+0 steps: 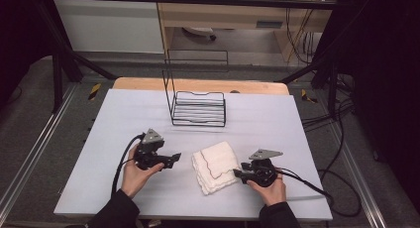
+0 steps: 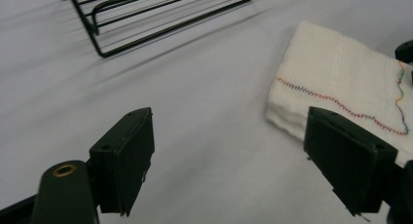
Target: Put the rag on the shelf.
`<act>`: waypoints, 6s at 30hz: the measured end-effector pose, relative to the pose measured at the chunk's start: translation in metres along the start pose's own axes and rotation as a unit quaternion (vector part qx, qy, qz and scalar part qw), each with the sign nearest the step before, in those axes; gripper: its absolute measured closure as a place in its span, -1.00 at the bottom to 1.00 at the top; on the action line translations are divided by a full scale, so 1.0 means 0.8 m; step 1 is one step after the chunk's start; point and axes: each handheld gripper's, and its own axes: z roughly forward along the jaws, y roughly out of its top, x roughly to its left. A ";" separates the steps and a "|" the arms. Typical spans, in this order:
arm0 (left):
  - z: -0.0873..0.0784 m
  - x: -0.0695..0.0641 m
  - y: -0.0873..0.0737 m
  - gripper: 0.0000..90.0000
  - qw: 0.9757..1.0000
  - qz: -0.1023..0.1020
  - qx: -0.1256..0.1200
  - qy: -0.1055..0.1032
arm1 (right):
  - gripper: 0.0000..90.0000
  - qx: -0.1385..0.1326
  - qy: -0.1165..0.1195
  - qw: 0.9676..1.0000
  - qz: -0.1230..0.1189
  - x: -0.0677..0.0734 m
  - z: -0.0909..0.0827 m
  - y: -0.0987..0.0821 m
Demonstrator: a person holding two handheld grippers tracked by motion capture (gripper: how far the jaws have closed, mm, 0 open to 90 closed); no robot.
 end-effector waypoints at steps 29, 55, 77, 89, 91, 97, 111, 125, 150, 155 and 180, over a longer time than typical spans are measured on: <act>0.086 -0.038 0.011 0.38 0.998 -0.030 0.046 -0.025 | 0.05 -0.047 0.013 0.999 0.008 0.010 -0.026 0.004; 0.092 -0.050 0.011 0.78 0.998 -0.015 0.055 -0.031 | 0.18 -0.053 -0.009 0.998 0.041 -0.048 0.046 0.061; 0.092 -0.042 0.011 0.84 0.997 -0.033 0.054 -0.050 | 0.83 -0.007 0.030 0.998 0.048 -0.046 0.063 0.065; 0.071 -0.040 0.014 0.87 0.995 -0.062 0.001 -0.074 | 0.87 -0.049 0.029 0.998 0.038 -0.036 0.034 0.069; 0.066 -0.042 0.015 0.87 0.995 -0.059 -0.010 -0.074 | 0.87 -0.056 0.030 0.997 0.036 -0.033 0.027 0.069; 0.053 -0.049 0.018 0.87 0.995 -0.054 -0.031 -0.079 | 0.87 -0.086 0.030 0.996 0.023 -0.022 0.002 0.069; 0.029 -0.065 0.030 0.87 0.993 -0.032 -0.077 -0.078 | 0.88 -0.122 0.024 0.992 0.011 -0.012 -0.029 0.066; 0.006 -0.075 0.048 0.88 0.991 -0.010 -0.106 -0.077 | 0.88 -0.165 0.012 0.986 -0.004 -0.002 -0.056 0.073; -0.046 -0.071 0.084 0.88 0.983 0.017 -0.171 -0.068 | 0.88 -0.249 -0.007 0.968 -0.035 0.028 -0.091 0.102; -0.055 -0.067 0.089 0.88 0.981 0.018 -0.184 -0.065 | 0.88 -0.264 -0.008 0.964 -0.038 0.035 -0.093 0.111; -0.104 -0.048 0.127 0.88 0.968 0.022 -0.246 -0.043 | 0.88 -0.326 -0.017 0.943 -0.057 0.062 -0.109 0.167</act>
